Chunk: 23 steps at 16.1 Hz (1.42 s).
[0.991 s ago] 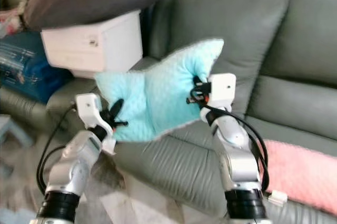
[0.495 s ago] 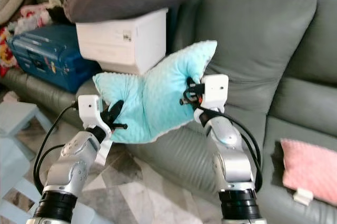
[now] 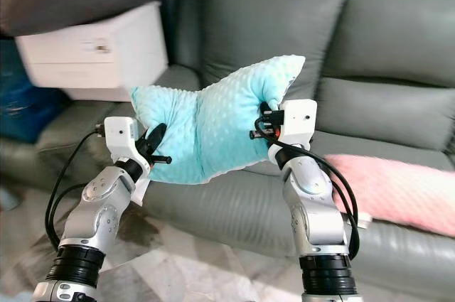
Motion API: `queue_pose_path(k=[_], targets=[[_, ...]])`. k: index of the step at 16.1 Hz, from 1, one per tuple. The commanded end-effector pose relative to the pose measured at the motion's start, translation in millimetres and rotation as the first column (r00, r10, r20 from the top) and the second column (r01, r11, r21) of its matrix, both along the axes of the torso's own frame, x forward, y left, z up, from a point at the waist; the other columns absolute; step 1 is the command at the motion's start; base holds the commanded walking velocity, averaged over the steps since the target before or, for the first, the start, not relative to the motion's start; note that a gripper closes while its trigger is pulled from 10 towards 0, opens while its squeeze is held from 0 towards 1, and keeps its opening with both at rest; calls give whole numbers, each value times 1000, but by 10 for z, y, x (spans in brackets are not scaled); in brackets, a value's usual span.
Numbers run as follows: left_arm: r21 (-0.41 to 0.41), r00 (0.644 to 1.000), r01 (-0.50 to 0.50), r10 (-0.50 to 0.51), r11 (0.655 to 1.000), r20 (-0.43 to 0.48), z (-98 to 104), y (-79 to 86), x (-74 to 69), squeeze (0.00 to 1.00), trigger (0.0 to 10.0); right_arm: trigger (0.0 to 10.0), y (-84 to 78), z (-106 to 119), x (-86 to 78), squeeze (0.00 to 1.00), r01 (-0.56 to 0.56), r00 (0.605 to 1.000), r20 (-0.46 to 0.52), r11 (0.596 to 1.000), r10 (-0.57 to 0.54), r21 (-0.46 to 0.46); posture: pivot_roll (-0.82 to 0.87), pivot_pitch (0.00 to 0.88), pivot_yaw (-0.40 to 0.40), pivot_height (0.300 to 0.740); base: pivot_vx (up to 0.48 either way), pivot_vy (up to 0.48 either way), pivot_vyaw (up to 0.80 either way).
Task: Move the pillow to the sofa
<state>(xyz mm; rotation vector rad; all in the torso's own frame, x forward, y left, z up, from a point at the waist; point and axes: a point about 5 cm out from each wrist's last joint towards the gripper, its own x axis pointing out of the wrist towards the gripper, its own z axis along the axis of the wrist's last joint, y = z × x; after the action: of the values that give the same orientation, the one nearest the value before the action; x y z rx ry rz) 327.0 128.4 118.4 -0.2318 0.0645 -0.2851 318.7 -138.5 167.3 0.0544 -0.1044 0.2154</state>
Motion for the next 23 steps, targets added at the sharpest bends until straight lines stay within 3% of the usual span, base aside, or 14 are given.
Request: queue_pose_path(k=[1,10,16,20,23], targets=[[4,1000,10,-10,1000,17,41,21,17,0,10000,10000,44,62,21,0,-15,1000,23,1000,15,-1,-191,0,44,740,0,0,-800],[-5,999,49,-49,999,-7,-25,-10,-15,0,10000,10000,48,54,10,0,-17,1000,21,1000,17,1,-195,0,46,740,0,0,-711],[-27,996,88,-88,996,-4,-30,-58,-48,0,10000,10000,51,51,7,0,-17,1000,20,1000,16,1,-197,0,47,740,427,0,0],[-19,995,103,-103,995,-11,-38,-73,-53,0,10000,10000,50,46,4,0,-14,1000,16,1000,14,2,-198,0,50,740,406,0,-752],[-19,994,101,-101,995,-38,-65,-88,-58,0,10000,10000,49,47,1,0,-13,1000,17,1000,13,4,-197,0,49,740,0,0,-517]])
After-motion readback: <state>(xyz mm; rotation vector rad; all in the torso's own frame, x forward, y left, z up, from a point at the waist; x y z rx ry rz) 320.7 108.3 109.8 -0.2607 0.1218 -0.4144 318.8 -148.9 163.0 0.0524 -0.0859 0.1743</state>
